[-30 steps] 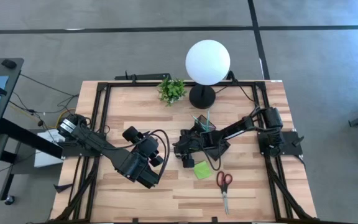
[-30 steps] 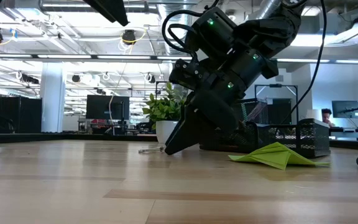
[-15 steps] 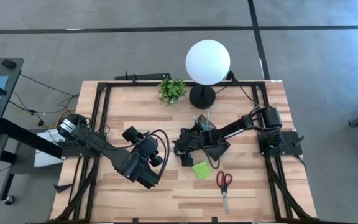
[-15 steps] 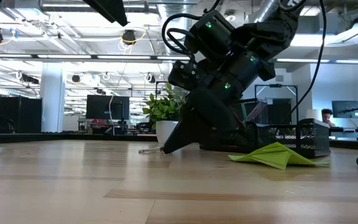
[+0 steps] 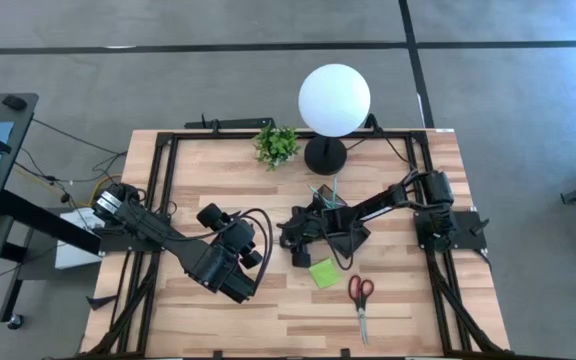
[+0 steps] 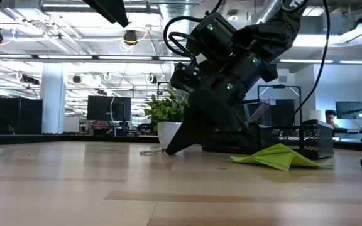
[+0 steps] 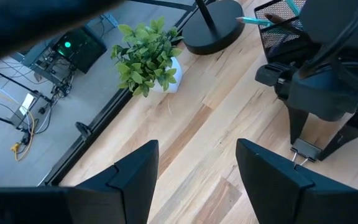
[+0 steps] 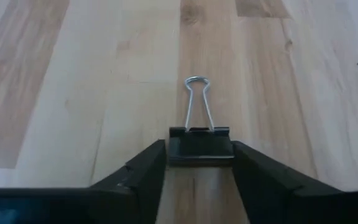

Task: Pick and place office supplies into organizer
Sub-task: Put the black binder clip into the black supply organizer

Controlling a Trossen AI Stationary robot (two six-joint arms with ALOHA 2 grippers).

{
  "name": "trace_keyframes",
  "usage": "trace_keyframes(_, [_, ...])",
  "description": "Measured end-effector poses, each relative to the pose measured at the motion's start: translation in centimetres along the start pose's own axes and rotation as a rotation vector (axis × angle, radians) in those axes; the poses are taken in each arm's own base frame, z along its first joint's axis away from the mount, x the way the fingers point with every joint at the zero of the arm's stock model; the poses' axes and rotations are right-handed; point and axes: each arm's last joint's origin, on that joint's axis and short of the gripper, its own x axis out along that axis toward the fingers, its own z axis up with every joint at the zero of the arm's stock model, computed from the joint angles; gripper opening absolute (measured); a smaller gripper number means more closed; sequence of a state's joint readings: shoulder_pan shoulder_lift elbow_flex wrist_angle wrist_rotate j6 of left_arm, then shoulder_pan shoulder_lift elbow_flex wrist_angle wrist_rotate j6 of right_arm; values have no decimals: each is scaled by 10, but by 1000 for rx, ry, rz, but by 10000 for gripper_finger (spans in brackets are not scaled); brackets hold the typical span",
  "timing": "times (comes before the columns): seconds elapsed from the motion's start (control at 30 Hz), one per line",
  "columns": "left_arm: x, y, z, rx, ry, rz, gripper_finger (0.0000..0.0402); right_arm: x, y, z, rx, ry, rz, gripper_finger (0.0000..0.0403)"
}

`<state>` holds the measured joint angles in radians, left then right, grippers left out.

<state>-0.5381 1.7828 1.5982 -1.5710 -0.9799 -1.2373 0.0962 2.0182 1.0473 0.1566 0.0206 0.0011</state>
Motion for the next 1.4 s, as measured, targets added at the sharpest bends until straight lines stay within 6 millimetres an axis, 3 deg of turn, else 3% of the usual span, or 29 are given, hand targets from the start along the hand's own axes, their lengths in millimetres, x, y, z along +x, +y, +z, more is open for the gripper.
trace_keyframes(0.13, [0,0,0,1,0,0,213,0,0,0,11,-5,19,127])
trace_keyframes(0.27, [0,0,0,1,8,-3,213,0,0,1,28,-13,16,127])
trace_keyframes(0.53, [-1,-1,-2,-21,30,-13,213,-5,-5,2,234,-3,-123,152])
trace_keyframes(0.7, [-2,-1,-2,-28,29,-16,213,-28,-5,13,301,-18,-175,127])
trace_keyframes(0.83, [-4,-1,-3,-27,29,-22,213,-60,-3,20,349,15,-278,127])
trace_keyframes(1.1, [-10,-3,-7,-46,23,-39,213,-116,11,10,422,114,-582,154])
trace_keyframes(1.27, [-14,-4,-10,-45,14,-51,213,-124,22,0,480,169,-622,127])
trace_keyframes(1.4, [-17,-5,-11,-54,9,-57,213,-114,28,-8,469,202,-652,130])
